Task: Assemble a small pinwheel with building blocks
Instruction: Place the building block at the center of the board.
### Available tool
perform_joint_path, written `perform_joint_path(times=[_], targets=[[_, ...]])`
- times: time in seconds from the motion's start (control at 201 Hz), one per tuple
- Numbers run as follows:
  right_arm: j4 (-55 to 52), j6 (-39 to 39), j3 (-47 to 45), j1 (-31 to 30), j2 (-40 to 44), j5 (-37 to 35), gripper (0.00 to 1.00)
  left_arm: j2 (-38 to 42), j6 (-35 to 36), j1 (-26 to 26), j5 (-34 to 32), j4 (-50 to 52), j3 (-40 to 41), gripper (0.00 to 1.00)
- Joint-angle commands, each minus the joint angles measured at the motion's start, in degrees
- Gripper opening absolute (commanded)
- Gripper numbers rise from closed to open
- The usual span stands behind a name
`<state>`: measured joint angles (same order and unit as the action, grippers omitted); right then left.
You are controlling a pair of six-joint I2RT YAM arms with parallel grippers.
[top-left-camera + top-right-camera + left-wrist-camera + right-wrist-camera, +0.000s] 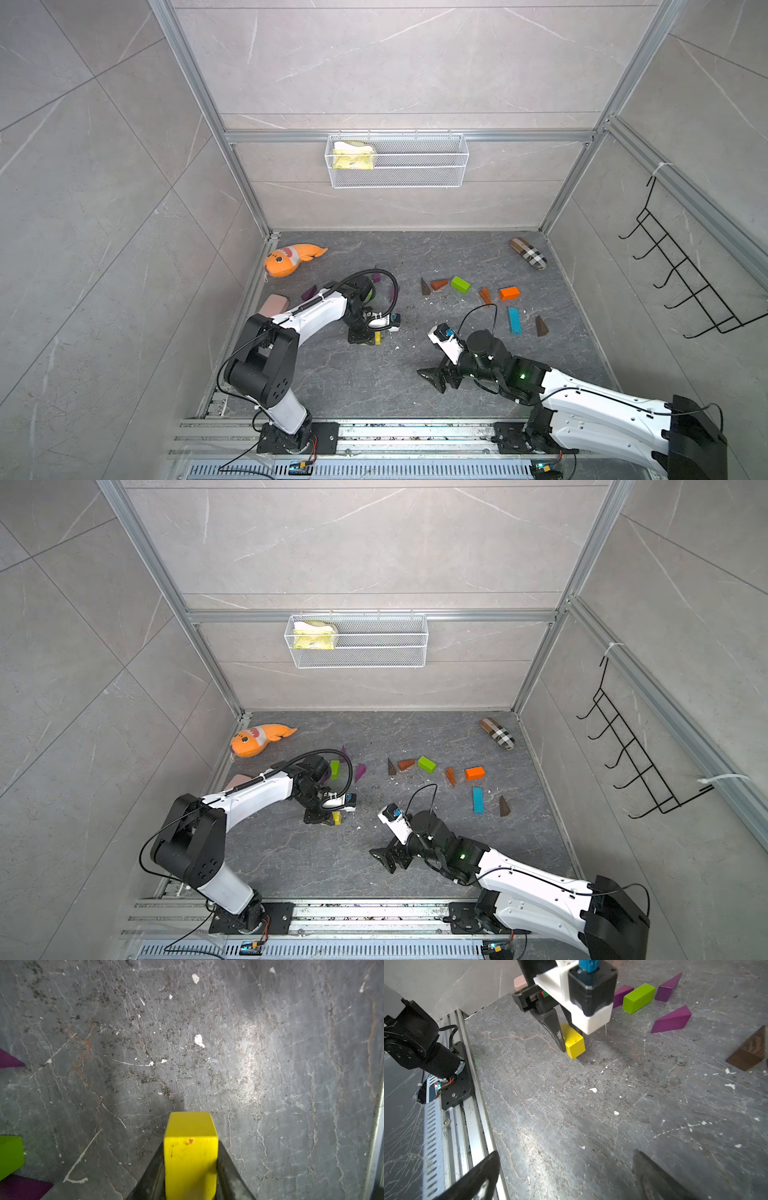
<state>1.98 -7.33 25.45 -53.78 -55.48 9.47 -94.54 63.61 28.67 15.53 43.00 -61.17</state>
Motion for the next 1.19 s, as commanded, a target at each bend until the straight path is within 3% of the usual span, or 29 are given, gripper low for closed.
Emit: perform_joint_path(times=[0.0,0.707,0.996,1.095,1.185], targets=[[-1.13,-0.28,-0.43,-0.41,0.64,0.57,1.00,-1.26,1.78,0.57,-0.96,-0.36,-1.85,0.24],[-1.27,0.63,1.62,-0.44,-2.96,1.42,1.00,-6.24,-4.11,2.22,-3.96,-3.28,-3.60,0.30],[-1.63,0.57,1.78,-0.46,-2.88,1.41,1.00,-6.96,-5.21,2.21,-3.76,-3.63,-3.50,0.37],[-1.62,0.58,1.71,-0.43,-2.88,1.47,1.00,-6.63,-4.80,2.24,-3.32,-3.69,-3.04,0.47],[-1.53,0.57,1.71,-0.47,-3.03,1.60,1.00,-6.20,-4.38,2.34,-3.14,-4.20,-2.51,0.50]])
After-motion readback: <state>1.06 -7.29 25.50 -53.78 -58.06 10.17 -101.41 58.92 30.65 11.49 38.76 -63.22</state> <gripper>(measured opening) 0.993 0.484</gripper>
